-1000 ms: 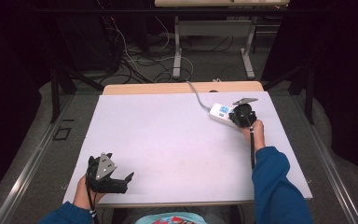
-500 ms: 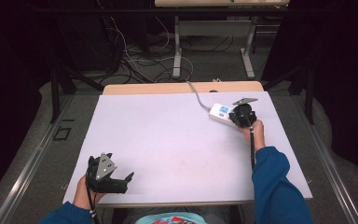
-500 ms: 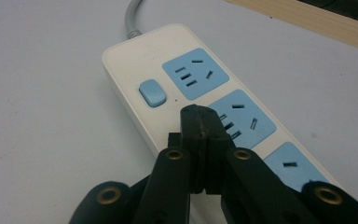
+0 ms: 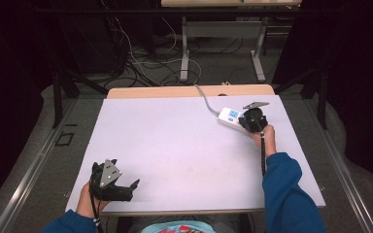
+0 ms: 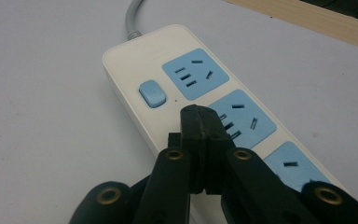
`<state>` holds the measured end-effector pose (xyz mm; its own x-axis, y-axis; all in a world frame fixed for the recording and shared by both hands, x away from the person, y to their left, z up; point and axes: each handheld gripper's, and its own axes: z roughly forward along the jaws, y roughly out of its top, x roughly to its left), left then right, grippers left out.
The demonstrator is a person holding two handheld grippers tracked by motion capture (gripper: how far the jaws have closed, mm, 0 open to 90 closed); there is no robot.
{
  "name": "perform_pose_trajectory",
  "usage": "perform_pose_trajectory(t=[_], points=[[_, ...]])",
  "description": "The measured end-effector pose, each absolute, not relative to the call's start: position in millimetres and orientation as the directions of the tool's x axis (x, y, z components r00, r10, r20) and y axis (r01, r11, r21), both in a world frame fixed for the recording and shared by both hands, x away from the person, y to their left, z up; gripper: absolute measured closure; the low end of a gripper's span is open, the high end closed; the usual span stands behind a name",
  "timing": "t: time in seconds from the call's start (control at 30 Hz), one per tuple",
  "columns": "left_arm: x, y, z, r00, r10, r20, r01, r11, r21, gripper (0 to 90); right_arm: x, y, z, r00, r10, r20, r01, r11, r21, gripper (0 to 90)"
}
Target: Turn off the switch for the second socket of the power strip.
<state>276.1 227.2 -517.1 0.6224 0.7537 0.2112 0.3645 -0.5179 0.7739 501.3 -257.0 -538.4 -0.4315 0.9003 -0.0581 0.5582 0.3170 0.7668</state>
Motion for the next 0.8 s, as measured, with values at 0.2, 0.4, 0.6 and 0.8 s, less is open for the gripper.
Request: perform_pose_trajectory(t=[0.2, 0.4, 0.6, 0.8], points=[[276.0, 227.2, -517.2, 0.622, 0.755, 0.208, 0.366, -0.515, 0.775, 0.1, 501.2, -257.1, -538.3, -0.434, 0.899, -0.061, 0.556, 0.321, 0.767, 90.0], [276.1, 227.3, -517.0, 0.624, 0.752, 0.212, 0.365, -0.520, 0.772, 0.1, 501.1, -255.5, -538.1, -0.429, 0.900, -0.076, 0.555, 0.328, 0.765, 90.0], [276.2, 227.1, -517.3, 0.623, 0.752, 0.213, 0.365, -0.521, 0.772, 0.1, 501.0, -254.2, -537.4, -0.435, 0.895, -0.097, 0.549, 0.349, 0.759, 90.0], [276.2, 227.0, -517.5, 0.621, 0.755, 0.212, 0.365, -0.518, 0.774, 0.2, 500.9, -253.4, -537.1, -0.433, 0.896, -0.100, 0.552, 0.352, 0.756, 90.0]])
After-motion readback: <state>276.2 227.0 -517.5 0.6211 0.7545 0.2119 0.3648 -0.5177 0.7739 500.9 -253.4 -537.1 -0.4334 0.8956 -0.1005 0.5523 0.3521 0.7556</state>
